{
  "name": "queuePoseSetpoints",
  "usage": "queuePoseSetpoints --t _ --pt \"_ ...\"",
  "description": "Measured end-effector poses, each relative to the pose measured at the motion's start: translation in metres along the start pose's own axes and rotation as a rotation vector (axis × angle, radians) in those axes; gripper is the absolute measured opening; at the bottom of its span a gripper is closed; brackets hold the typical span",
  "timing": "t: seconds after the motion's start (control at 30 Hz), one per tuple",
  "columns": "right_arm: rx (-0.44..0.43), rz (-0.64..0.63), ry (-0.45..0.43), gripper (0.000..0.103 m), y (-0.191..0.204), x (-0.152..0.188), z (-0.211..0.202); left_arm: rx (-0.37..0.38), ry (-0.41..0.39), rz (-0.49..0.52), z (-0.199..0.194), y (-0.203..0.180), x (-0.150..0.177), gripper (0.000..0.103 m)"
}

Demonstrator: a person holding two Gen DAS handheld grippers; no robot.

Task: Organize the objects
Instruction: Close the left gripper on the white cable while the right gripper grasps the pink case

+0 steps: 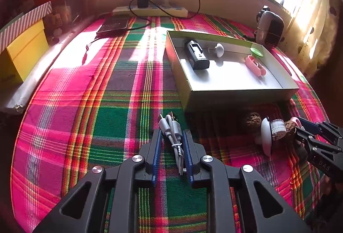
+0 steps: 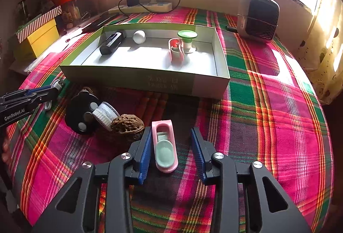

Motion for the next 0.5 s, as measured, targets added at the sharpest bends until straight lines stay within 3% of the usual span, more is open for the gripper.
queuePoseSetpoints --t 0.13,0.27,0.5 --pt "-0.007 0.002 0.001 0.035 -0.0002 -0.0002 0.0 0.004 -0.002 -0.005 0.0001 0.0008 0.0 0.017" --pt "-0.014 -0.002 0.0 0.022 0.0021 0.0 -0.0005 0.008 -0.006 -0.007 -0.0002 0.0008 0.0003 0.016" --pt "-0.018 0.0 0.0 0.018 0.0028 -0.0003 -0.0006 0.003 -0.008 0.0 -0.0008 0.0008 0.0007 0.016"
Point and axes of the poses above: each gripper's, at about its wrist camera, not at the fingertips, and z roughly the way its jaws point, y to its left, x to its underside, the point moved 9 cm from there along z, roughly the way its jaws point, and after that the axes turned 15 degrees about z, right-handed, at the moved point
